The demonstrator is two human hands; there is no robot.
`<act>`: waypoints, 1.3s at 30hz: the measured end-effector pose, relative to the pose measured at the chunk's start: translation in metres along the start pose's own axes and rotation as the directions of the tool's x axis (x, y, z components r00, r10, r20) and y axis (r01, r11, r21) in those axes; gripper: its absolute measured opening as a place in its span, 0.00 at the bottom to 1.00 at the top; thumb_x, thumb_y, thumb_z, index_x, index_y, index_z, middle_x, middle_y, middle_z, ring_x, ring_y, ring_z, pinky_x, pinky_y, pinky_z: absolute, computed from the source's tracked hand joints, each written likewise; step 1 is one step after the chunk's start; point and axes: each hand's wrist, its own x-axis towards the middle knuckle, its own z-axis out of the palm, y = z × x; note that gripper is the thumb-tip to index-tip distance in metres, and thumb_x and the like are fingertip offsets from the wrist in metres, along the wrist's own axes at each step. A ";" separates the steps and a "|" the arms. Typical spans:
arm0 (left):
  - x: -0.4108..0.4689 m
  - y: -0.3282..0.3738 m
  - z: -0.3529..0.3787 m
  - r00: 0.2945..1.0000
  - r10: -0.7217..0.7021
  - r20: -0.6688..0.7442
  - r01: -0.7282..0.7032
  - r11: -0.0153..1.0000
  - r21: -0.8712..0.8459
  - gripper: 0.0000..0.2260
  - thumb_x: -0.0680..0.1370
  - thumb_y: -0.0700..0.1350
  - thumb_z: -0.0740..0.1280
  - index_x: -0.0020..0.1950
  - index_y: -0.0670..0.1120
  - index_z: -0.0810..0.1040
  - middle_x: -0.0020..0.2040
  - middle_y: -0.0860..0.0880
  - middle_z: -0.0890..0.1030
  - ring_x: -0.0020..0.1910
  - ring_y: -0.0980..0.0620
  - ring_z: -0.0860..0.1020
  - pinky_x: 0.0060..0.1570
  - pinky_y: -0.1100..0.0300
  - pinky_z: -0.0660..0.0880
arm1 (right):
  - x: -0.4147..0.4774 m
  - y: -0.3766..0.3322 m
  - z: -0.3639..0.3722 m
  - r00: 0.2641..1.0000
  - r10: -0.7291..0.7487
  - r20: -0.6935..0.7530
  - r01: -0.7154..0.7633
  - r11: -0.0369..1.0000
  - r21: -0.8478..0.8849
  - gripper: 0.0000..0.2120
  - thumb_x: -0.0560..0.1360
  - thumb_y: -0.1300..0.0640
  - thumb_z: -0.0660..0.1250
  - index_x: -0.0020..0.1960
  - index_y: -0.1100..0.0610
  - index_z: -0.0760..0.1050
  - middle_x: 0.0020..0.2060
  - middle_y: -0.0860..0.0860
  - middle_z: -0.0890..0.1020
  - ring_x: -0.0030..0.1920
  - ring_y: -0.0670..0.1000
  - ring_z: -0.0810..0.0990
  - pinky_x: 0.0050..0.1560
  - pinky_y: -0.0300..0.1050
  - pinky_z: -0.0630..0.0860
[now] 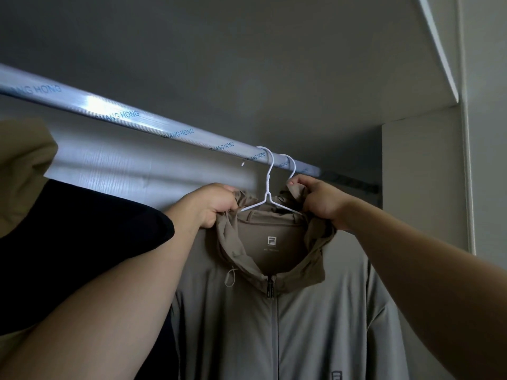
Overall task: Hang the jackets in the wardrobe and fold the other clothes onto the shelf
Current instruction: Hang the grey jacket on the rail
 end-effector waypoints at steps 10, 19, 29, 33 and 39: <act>-0.006 0.000 0.000 0.996 0.019 -0.085 -0.014 0.998 0.062 0.20 0.72 0.24 0.55 0.36 0.44 0.80 0.32 0.47 0.81 0.33 0.47 0.76 0.37 0.60 0.75 | 0.002 -0.009 -0.007 0.985 0.167 -0.034 -0.147 0.933 0.328 0.17 0.75 0.44 0.72 0.49 0.59 0.84 0.44 0.61 0.87 0.40 0.55 0.87 0.40 0.50 0.85; -0.011 0.008 -0.001 0.991 -0.128 0.036 0.129 0.991 -0.032 0.11 0.72 0.51 0.67 0.40 0.45 0.85 0.39 0.44 0.85 0.32 0.45 0.82 0.41 0.56 0.79 | 0.001 -0.040 -0.011 0.987 0.160 0.011 -0.134 0.860 -0.492 0.15 0.74 0.69 0.65 0.52 0.54 0.85 0.46 0.51 0.84 0.50 0.53 0.83 0.54 0.43 0.81; -0.007 0.006 0.001 0.980 -0.169 0.101 0.173 0.984 -0.031 0.10 0.77 0.38 0.67 0.37 0.41 0.84 0.35 0.42 0.84 0.31 0.46 0.83 0.45 0.51 0.82 | 0.012 -0.016 0.005 0.869 -0.307 -0.389 -0.194 0.511 -0.837 0.10 0.73 0.42 0.63 0.43 0.49 0.70 0.32 0.47 0.70 0.33 0.55 0.72 0.35 0.45 0.67; -0.002 0.001 0.003 0.978 -0.035 -0.205 0.033 0.999 -0.017 0.09 0.73 0.28 0.64 0.48 0.36 0.80 0.43 0.36 0.81 0.35 0.40 0.82 0.41 0.42 0.82 | 0.012 -0.015 0.000 0.967 -0.018 -0.253 -0.181 0.650 -0.738 0.14 0.73 0.39 0.67 0.49 0.49 0.79 0.41 0.48 0.79 0.42 0.53 0.80 0.45 0.48 0.78; 0.003 -0.005 -0.011 0.949 0.026 -0.314 0.113 0.902 0.416 0.08 0.75 0.34 0.62 0.48 0.36 0.80 0.43 0.37 0.83 0.35 0.43 0.79 0.36 0.55 0.74 | 0.001 -0.019 -0.007 0.907 0.407 0.105 -0.376 0.898 -0.229 0.12 0.72 0.63 0.69 0.55 0.62 0.82 0.47 0.61 0.86 0.46 0.62 0.87 0.52 0.58 0.84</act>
